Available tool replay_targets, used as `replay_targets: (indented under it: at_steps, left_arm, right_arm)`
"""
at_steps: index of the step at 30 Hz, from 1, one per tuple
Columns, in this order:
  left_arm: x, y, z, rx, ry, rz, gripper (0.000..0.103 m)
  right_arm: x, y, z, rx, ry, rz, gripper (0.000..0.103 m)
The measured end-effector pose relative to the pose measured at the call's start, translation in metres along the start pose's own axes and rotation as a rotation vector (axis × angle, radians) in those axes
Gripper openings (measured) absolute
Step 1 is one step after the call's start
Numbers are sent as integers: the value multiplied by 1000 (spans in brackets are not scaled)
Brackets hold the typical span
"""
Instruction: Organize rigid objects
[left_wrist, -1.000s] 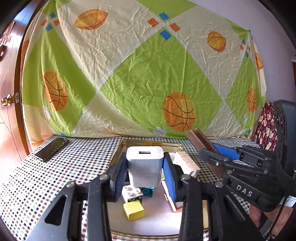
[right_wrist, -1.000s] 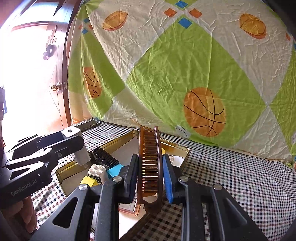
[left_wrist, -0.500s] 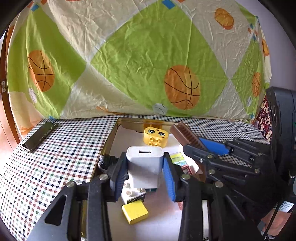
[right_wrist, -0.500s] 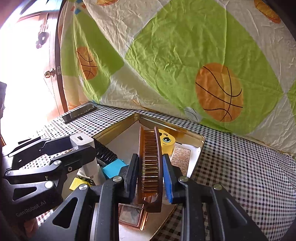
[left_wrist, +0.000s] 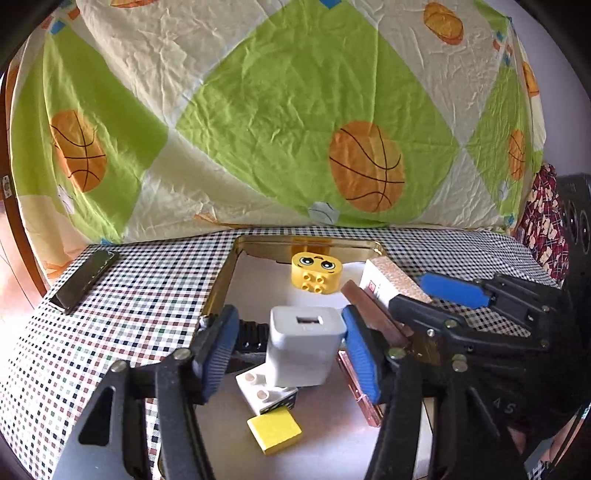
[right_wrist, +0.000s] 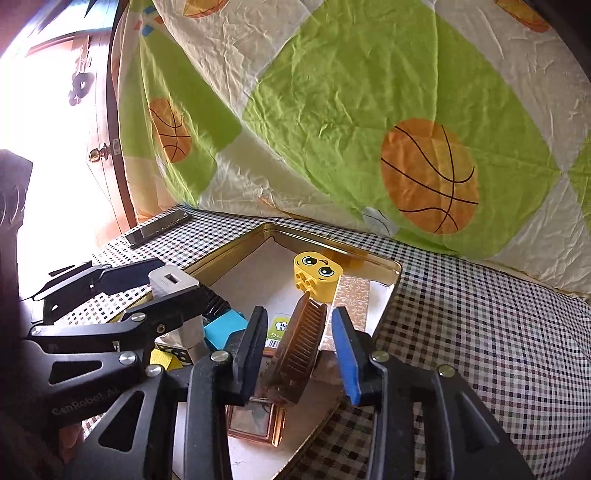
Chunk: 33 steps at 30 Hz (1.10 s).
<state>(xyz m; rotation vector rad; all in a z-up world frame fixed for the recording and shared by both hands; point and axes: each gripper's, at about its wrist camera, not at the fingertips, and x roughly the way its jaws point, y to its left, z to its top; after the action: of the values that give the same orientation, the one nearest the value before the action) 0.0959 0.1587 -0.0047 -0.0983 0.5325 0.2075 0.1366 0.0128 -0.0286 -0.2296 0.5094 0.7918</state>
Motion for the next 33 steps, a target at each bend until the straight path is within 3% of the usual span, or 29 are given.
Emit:
replay_targets:
  at_steps: [3, 5, 6, 10, 20, 33]
  left_arm:
    - [-10, 1, -1, -4, -26, 30, 80]
    - [-18, 1, -2, -4, -46, 66, 99]
    - [-22, 1, -2, -2, -60, 80, 103]
    - [-34, 2, -4, -14, -69, 79, 102]
    - [-48, 7, -10, -37, -81, 139, 103]
    - [-48, 8, -17, -28, -88, 143, 102]
  right_arm:
    - [-10, -7, -4, 27, -22, -1, 59]
    - [-17, -10, -6, 37, -39, 2, 63]
    - [-20, -11, -7, 41, -45, 2, 66]
    - [-34, -11, -10, 41, -77, -8, 76]
    - [-57, 2, -9, 15, -125, 8, 82]
    - [-66, 18, -13, -41, -149, 6, 84]
